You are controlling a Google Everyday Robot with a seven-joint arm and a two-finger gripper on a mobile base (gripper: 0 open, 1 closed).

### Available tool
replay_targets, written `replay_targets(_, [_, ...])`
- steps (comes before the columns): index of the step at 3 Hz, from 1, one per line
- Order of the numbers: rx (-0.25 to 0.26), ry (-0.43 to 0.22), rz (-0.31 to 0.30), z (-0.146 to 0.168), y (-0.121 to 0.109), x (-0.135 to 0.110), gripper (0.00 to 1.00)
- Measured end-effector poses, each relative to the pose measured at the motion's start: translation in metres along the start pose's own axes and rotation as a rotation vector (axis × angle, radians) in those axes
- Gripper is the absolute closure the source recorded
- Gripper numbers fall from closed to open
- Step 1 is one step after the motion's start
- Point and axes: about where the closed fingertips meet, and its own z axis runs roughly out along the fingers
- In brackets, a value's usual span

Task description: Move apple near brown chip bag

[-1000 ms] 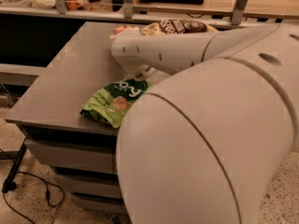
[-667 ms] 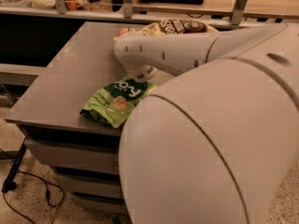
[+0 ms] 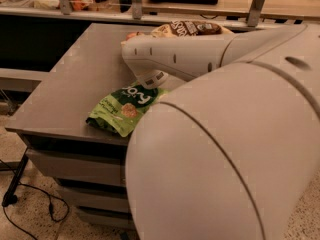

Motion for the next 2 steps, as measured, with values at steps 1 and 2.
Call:
replay_targets(1, [-0.003, -0.007, 0.011, -0.005, 0.006, 0.002, 0.13])
replay_targets(2, [0.001, -0.019, 0.025, -0.017, 0.013, 0.006, 0.00])
